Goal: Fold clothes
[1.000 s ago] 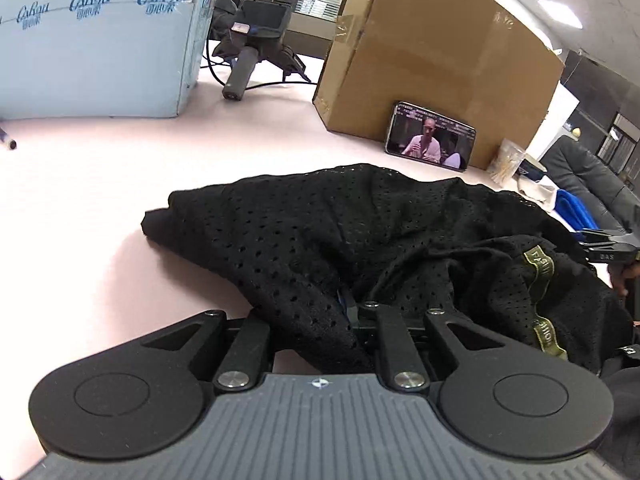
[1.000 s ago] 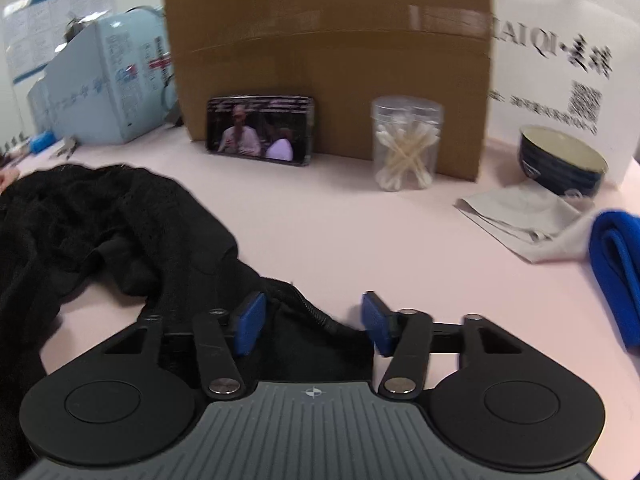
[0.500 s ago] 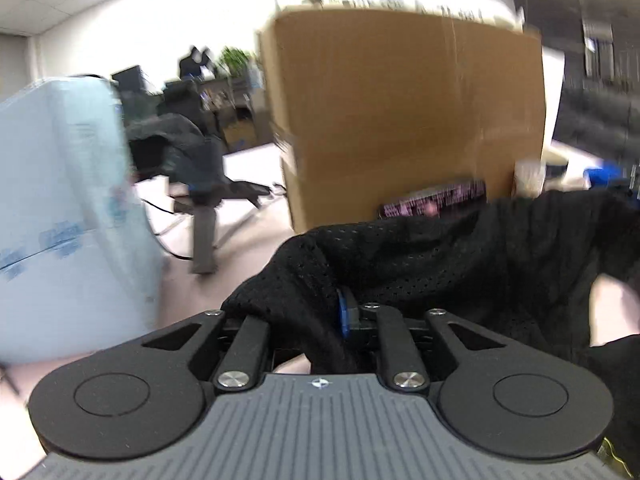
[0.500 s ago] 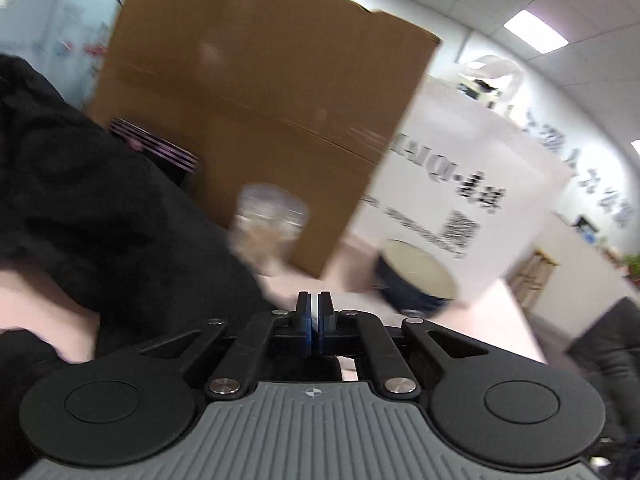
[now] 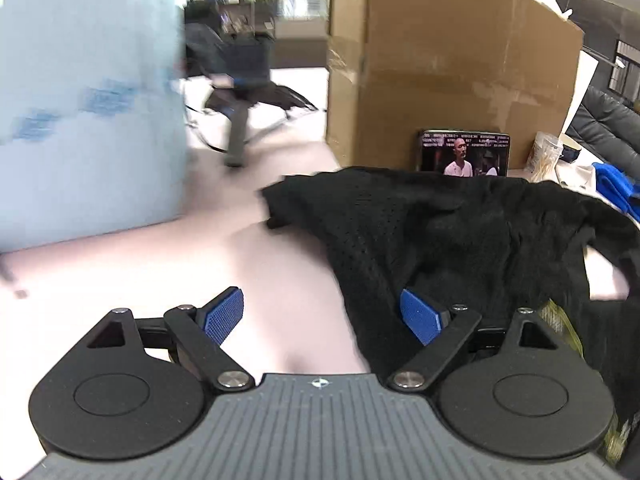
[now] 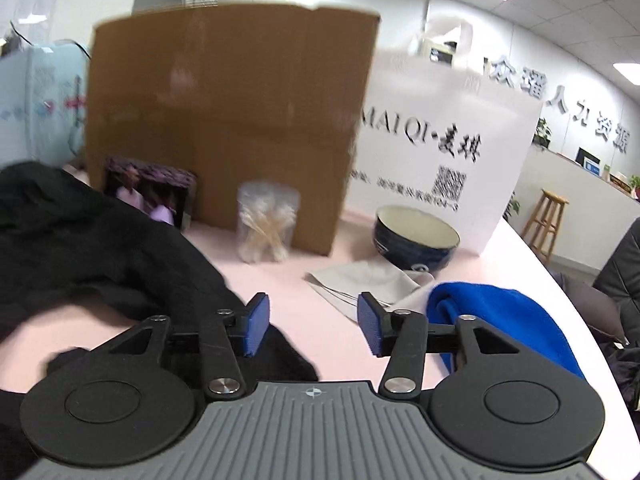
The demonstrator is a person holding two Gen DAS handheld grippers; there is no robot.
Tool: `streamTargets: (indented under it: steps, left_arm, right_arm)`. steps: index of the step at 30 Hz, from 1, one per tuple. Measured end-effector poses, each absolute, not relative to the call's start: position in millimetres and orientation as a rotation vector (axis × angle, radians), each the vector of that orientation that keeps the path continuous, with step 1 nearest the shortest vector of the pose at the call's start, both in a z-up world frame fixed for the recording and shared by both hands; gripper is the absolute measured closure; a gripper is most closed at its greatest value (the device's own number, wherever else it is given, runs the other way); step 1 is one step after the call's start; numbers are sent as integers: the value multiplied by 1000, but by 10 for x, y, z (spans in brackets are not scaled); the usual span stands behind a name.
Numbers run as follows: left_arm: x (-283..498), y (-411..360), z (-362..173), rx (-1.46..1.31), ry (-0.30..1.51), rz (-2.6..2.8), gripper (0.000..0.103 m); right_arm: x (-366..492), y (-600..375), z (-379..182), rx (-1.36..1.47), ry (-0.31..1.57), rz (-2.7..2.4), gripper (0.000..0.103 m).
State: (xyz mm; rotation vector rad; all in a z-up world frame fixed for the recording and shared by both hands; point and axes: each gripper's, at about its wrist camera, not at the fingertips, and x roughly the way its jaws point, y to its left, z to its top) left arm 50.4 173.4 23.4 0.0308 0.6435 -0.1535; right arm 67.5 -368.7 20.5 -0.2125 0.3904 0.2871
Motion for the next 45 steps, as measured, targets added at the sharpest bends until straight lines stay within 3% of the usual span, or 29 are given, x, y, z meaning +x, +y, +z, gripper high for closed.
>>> streamTargets:
  steps: [10, 17, 22, 24, 26, 32, 37, 45]
  left_arm:
    - [-1347, 2291, 178, -279, 432, -129, 18]
    - [-1976, 2439, -195, -560, 492, -171, 18]
    - [-1934, 2221, -365, -540, 612, -228, 21]
    - [-1894, 2063, -359, -444, 632, -218, 36]
    - [-1883, 2034, -331, -427, 618, -205, 59]
    - [-2019, 1989, -38, -370, 435, -228, 87]
    - [-2136, 1817, 264, -310, 304, -326, 89]
    - [-2118, 1634, 220, -259, 360, -393, 89]
  right_arm:
    - [-315, -3528, 358, -143, 293, 368, 41]
    - [-663, -3418, 302, -125, 315, 438, 41]
    - [-897, -3454, 186, -121, 358, 437, 41]
    - [-1015, -3558, 153, -94, 353, 400, 40]
    - [-1124, -3726, 156, -30, 337, 375, 40]
    - [-1310, -4017, 210, 45, 331, 371, 40]
    - [-1103, -3994, 302, 55, 342, 417, 40]
    - [-681, -3462, 101, -230, 679, 720, 41]
